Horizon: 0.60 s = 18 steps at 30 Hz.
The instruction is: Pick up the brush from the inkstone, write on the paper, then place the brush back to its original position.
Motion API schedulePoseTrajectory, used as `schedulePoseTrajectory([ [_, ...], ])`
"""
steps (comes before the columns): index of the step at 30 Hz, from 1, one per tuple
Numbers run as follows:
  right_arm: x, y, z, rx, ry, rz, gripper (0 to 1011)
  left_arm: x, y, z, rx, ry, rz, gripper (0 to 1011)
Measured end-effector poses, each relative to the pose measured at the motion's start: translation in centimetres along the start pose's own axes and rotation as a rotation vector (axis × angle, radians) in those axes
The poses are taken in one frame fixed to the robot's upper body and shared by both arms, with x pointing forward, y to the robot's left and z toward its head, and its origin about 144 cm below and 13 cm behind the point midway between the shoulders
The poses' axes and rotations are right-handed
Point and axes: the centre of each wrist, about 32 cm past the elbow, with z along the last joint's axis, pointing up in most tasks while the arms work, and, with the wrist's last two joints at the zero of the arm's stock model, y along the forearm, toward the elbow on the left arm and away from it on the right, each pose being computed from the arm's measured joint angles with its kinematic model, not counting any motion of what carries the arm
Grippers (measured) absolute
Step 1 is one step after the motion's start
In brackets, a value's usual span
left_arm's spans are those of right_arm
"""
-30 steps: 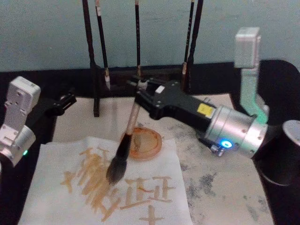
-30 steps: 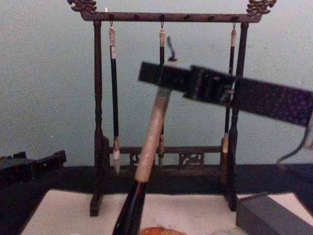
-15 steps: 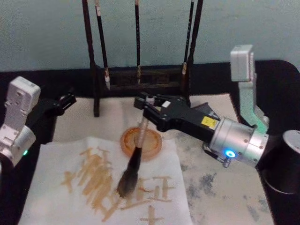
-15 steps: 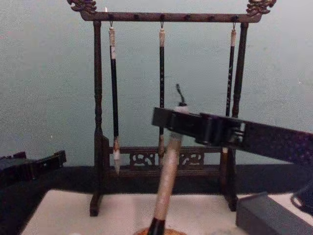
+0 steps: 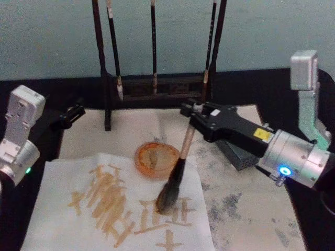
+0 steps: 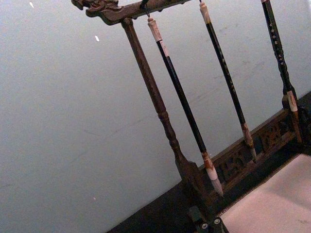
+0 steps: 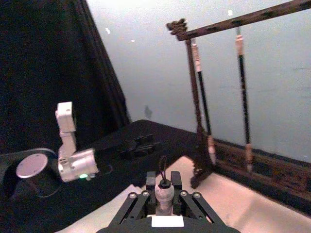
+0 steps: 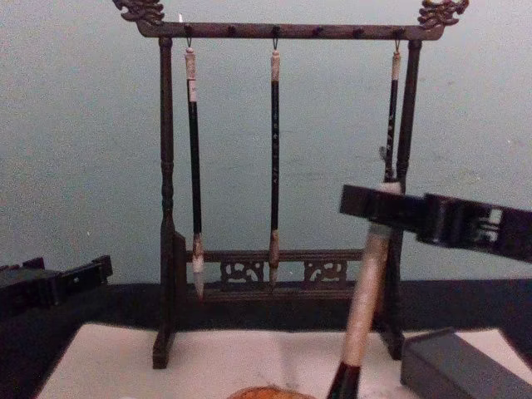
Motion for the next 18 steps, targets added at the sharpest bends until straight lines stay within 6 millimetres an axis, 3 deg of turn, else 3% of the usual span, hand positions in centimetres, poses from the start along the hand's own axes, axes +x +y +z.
schedulePoseTrajectory([
  [9,0.5,-1.2,0.8,0.049,-0.016,-0.055,181,0.0,0.0,0.0,0.000,0.000,0.000,1000],
  [18,-0.3,0.3,1.2,0.126,-0.004,-0.017,181,0.0,0.0,0.0,0.000,0.000,0.000,1002],
])
